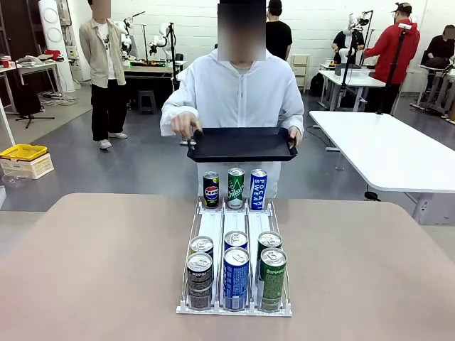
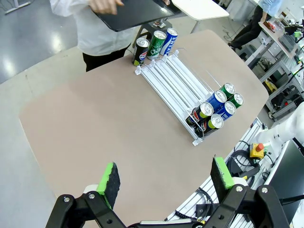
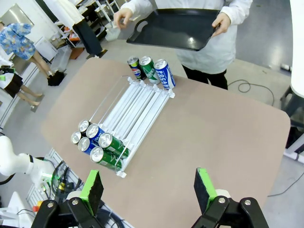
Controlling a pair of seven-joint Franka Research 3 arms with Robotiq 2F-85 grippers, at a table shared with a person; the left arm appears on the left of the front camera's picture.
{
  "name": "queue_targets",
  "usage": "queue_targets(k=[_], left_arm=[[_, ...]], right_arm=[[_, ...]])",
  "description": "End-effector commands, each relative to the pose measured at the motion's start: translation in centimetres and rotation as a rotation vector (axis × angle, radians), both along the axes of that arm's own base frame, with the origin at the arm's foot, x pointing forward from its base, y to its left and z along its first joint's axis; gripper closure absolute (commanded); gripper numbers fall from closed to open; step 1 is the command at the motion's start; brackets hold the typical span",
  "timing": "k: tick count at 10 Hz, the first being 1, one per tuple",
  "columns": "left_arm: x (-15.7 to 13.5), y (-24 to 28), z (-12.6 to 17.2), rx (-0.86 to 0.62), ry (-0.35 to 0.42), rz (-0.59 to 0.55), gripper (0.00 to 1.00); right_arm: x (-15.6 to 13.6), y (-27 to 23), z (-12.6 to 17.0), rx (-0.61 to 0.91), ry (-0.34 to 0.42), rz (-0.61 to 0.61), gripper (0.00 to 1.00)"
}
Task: Retrieve and hand over the desired beverage to the person.
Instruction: Pick up a can of the same type that the person held from the Automatic Can Dispenser.
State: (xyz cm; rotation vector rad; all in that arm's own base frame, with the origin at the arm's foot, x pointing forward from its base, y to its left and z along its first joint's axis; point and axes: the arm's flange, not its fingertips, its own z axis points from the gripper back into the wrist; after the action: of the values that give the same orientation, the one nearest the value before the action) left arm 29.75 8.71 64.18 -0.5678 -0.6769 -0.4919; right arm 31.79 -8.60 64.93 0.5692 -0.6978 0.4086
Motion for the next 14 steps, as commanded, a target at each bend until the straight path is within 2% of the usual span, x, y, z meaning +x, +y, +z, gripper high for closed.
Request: queue_targets(k=[1,14], left_arm=[[-0.05,0.17,-0.06,-0.002,-0.014,-0.018,0.0],[-0.05,0.17,-0.06,-0.002,-0.014,-0.018,0.0]], right_arm=[[0.19,-0.03,-0.01,0.018,-0.006,0.018,0.0],[0.19,-0.03,-0.01,0.018,-0.006,0.018,0.0]])
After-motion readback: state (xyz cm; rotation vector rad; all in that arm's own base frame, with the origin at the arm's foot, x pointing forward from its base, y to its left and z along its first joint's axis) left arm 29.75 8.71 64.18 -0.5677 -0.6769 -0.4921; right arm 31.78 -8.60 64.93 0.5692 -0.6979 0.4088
